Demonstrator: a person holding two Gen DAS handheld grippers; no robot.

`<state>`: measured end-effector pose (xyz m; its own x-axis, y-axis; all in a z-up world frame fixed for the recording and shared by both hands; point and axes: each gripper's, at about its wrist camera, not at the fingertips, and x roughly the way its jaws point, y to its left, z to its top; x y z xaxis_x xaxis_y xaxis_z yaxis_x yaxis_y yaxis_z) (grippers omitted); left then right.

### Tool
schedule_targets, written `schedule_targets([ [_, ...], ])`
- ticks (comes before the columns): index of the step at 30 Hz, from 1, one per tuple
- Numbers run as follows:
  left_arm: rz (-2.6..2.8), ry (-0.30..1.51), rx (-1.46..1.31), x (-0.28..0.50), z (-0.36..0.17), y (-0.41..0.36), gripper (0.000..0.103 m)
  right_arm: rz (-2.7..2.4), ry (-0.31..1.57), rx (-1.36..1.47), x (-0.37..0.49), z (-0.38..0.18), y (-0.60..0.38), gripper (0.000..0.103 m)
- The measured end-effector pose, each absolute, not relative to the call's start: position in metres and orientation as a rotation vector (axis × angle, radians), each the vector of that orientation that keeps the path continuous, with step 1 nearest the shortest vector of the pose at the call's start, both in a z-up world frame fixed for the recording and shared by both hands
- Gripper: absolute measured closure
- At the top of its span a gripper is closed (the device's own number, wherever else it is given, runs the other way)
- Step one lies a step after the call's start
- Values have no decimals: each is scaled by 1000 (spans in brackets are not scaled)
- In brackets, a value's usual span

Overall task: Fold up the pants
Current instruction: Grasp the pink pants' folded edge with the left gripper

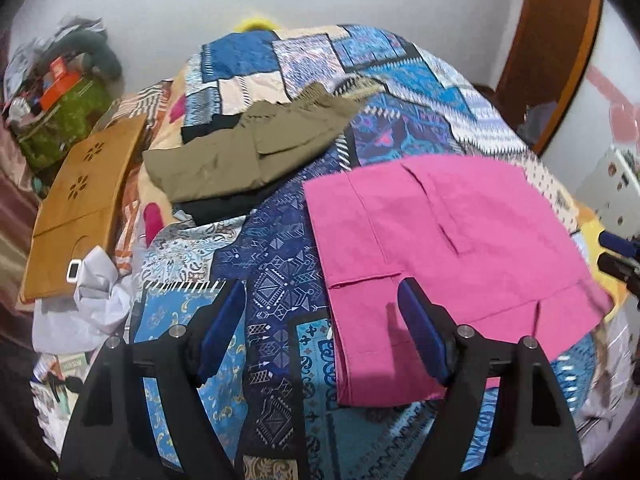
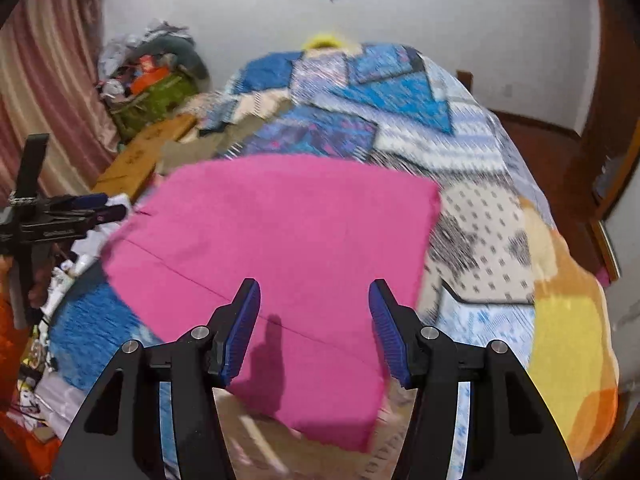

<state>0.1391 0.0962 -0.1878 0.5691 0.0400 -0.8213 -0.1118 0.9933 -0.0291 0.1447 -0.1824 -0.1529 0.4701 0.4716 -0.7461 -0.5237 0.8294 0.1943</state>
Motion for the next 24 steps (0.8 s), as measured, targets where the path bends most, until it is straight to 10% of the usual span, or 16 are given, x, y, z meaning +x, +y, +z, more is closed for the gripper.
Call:
schedule_targets([
  [24,-93,1104,-470,101,-228,89,24,724,886,-135,127,-186,-117,37],
])
